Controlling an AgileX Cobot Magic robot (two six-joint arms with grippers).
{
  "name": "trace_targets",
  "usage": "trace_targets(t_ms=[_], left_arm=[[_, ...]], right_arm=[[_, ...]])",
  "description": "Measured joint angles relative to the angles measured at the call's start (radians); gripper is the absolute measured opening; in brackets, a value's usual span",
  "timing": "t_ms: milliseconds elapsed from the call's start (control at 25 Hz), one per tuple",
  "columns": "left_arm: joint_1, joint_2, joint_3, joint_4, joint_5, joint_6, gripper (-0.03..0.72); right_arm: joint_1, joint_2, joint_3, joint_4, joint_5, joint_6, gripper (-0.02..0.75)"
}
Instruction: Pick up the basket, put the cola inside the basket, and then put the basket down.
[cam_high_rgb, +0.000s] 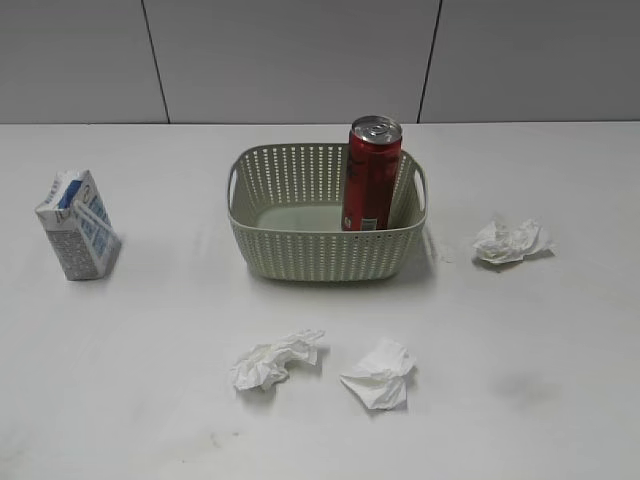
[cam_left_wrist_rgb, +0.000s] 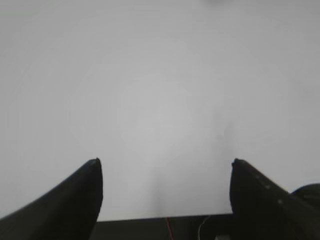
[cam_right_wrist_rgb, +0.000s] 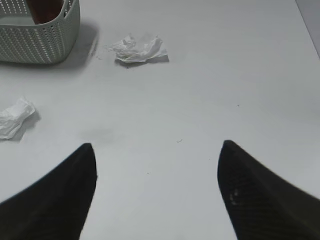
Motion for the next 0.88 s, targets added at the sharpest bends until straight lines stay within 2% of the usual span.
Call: trace_targets(t_ms=[480, 880], left_arm=[[0.000, -0.340, 0.000, -0.005, -0.003, 0.000, 0.590], [0.000, -0.463, 0.000, -0.005, 0.000, 0.000, 0.587]], right_arm=[[0.000, 0.000, 0.000, 0.000, 0.000, 0.001, 0.585], [0.000, 0.000, 0.001, -0.001, -0.002, 0.001, 0.585]])
